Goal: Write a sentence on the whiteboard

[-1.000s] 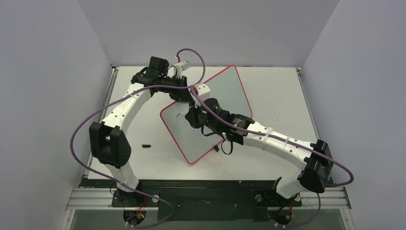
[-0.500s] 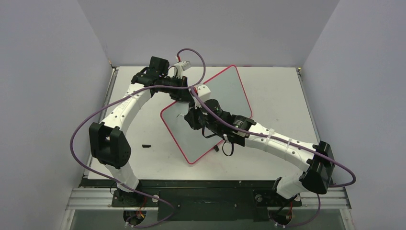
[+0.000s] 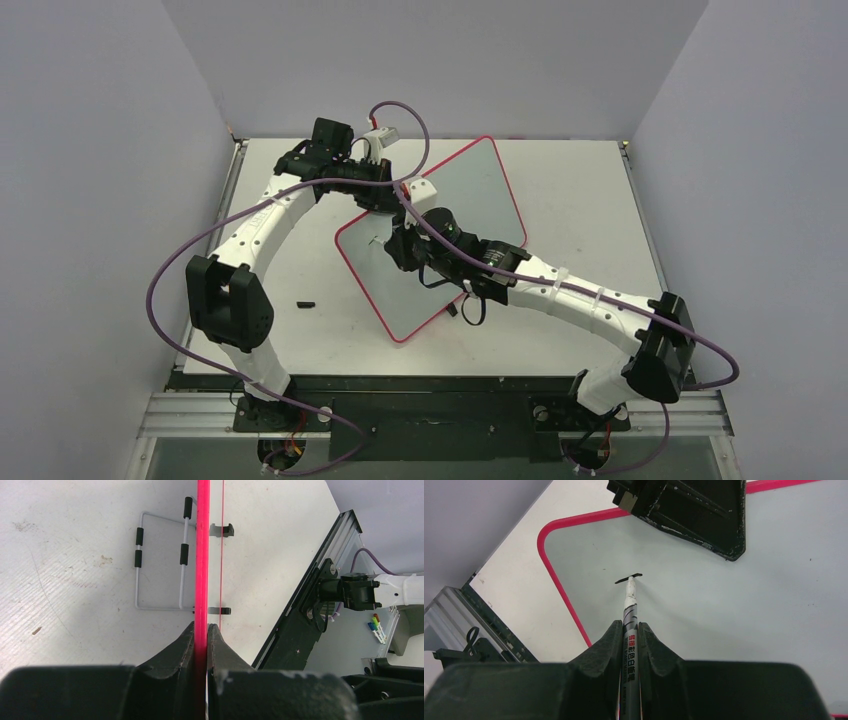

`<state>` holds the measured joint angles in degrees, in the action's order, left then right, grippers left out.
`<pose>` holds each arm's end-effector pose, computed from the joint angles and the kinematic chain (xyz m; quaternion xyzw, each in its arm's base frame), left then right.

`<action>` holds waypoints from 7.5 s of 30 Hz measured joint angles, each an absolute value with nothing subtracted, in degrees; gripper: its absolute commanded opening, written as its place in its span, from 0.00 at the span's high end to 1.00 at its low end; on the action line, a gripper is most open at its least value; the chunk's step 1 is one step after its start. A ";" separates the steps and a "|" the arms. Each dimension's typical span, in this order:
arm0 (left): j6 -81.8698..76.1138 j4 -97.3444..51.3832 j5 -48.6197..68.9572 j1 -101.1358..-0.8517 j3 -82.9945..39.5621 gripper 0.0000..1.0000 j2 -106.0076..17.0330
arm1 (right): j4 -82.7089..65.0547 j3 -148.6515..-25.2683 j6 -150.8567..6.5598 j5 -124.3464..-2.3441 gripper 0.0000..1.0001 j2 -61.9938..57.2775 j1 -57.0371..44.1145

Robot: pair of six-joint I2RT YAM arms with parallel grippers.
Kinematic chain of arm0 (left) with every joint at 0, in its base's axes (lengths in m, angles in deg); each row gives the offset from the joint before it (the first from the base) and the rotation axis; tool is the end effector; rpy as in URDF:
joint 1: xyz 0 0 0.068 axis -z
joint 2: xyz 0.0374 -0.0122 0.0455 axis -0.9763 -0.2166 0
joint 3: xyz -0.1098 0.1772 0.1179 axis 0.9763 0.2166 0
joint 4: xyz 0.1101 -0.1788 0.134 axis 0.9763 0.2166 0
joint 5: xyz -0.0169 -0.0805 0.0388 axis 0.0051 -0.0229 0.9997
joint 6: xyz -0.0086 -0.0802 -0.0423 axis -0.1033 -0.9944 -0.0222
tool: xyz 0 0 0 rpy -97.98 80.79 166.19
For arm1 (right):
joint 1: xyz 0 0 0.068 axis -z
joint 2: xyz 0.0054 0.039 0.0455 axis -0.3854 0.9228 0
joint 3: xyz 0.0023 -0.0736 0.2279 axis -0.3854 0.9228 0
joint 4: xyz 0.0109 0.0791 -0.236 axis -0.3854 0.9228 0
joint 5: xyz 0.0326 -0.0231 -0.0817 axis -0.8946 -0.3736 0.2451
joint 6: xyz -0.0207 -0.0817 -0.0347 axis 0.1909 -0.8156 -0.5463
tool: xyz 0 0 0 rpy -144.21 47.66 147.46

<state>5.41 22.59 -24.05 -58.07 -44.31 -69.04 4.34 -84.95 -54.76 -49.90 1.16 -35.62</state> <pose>0.3444 -0.1800 0.2774 0.2490 0.8455 -0.3971 0.2558 0.2059 0.3176 0.2917 -0.2204 0.8122 0.3230 0.4330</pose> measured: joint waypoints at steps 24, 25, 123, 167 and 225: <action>5.48 22.48 -23.76 -58.10 -44.35 1.00 -69.07 | 3.31 -75.79 -53.27 -49.42 1.00 -2.16 -36.32; 5.48 22.48 -23.76 -58.10 -44.37 1.00 -69.07 | 3.37 -75.16 -53.01 -49.31 1.00 -2.47 -36.32; 5.06 22.13 -22.74 -57.22 -44.72 1.00 -69.04 | 7.33 -77.32 -54.95 -53.88 1.00 -3.04 -30.74; 4.63 21.32 -22.52 -56.59 -44.72 1.00 -69.00 | 8.95 -83.64 -57.34 -54.80 1.00 -1.92 -28.99; 4.63 21.32 -21.89 -56.41 -44.72 1.00 -68.87 | 7.88 -81.43 -57.47 -53.55 1.00 -2.56 -27.35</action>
<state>4.63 21.32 -21.89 -56.41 -44.72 -68.87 7.88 -81.43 -57.47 -53.55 -2.56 -27.35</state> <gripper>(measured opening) 0.040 0.097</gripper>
